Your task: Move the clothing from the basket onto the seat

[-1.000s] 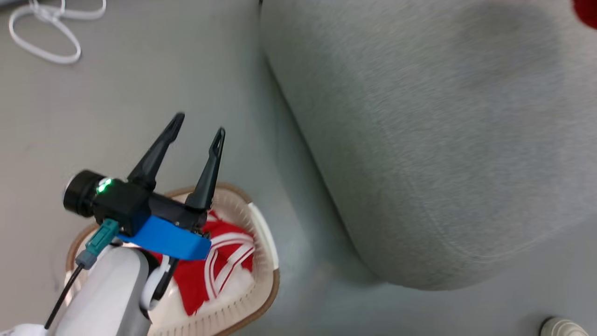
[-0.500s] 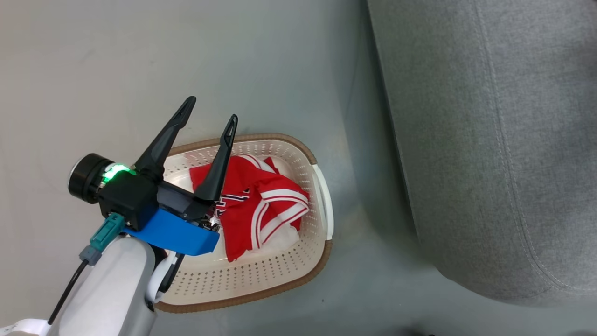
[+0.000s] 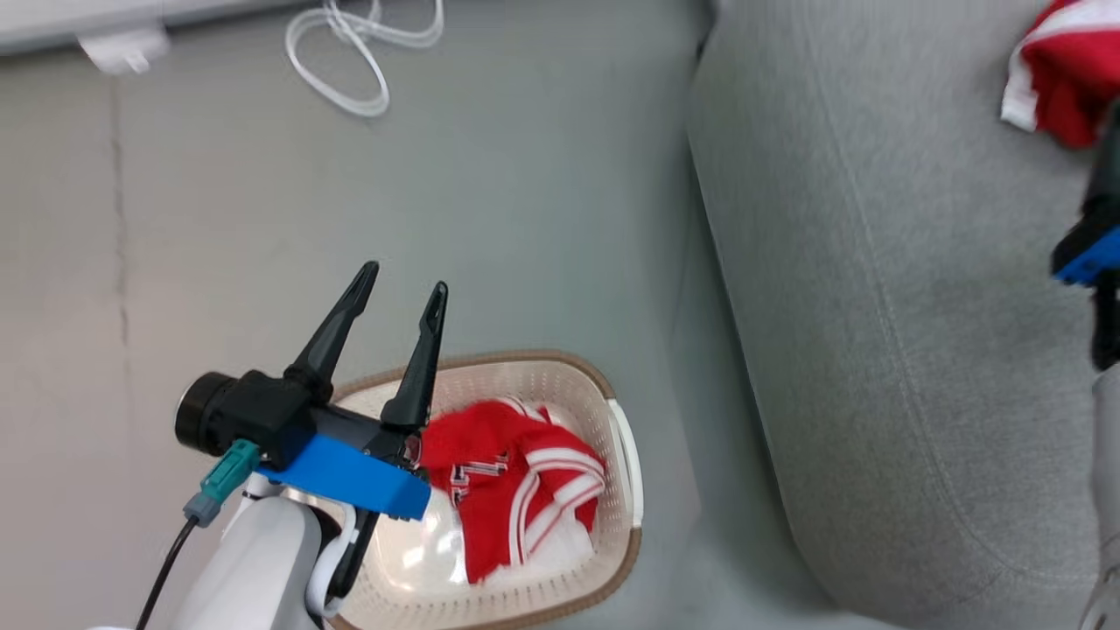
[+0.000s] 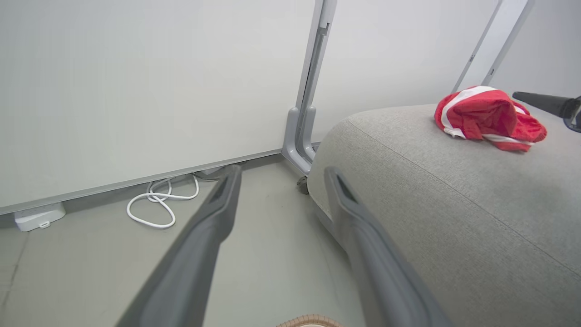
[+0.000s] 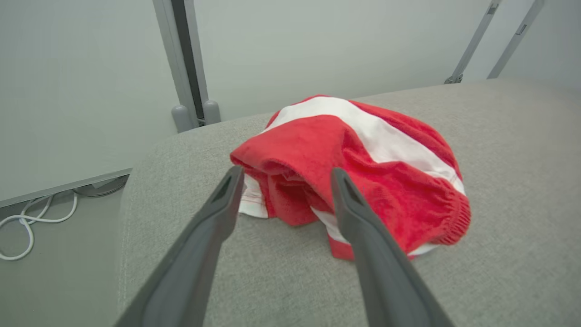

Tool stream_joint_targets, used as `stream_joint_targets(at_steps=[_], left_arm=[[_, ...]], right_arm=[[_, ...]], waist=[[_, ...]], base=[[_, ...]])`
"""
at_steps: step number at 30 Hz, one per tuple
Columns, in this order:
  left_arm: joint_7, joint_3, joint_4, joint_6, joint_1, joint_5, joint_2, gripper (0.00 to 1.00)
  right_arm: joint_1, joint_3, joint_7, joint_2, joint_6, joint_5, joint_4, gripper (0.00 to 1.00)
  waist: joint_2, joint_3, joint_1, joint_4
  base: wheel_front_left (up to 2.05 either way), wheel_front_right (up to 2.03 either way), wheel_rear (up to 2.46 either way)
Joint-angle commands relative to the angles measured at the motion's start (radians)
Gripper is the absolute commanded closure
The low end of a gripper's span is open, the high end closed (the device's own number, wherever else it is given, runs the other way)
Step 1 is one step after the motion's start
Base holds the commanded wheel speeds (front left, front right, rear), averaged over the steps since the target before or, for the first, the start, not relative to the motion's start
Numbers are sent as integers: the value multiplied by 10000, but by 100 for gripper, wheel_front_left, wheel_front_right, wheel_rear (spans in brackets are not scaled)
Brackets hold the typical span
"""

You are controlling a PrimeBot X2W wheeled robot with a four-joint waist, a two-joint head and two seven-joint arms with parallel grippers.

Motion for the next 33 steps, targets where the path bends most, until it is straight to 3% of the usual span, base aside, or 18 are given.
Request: stream_joint_targets(at_steps=[1, 7, 16, 25, 33], left_arm=[[-54, 212, 21, -15, 238, -58, -149, 0], [-60, 1187, 192, 129, 1305, -75, -639, 0], [-62, 2364, 766, 189, 2563, 212, -1106, 0], [-61, 3144, 947, 166, 3519, 479, -1410, 0], [-62, 3228, 1068, 107, 3942, 615, -1541, 0]], right_arm=[[434, 303, -216, 107, 1, 162, -79, 0], [2309, 1972, -491, 698, 1, 749, -1037, 0], [5785, 3935, -516, 1513, 1, 2316, -4397, 0], [8191, 4402, 292, 1740, 1, 3049, -7039, 0], [9328, 4298, 862, 1814, 1, 2971, -8285, 0]], waist=[[0, -778, 1, -269], [0, -2223, 1, 76], [0, -3569, 1, 781], [0, -4291, 1, 1507], [0, -4584, 1, 2011]], base=[[0, 0, 0], [0, 0, 0], [0, 0, 0], [0, 0, 0], [0, 0, 0]])
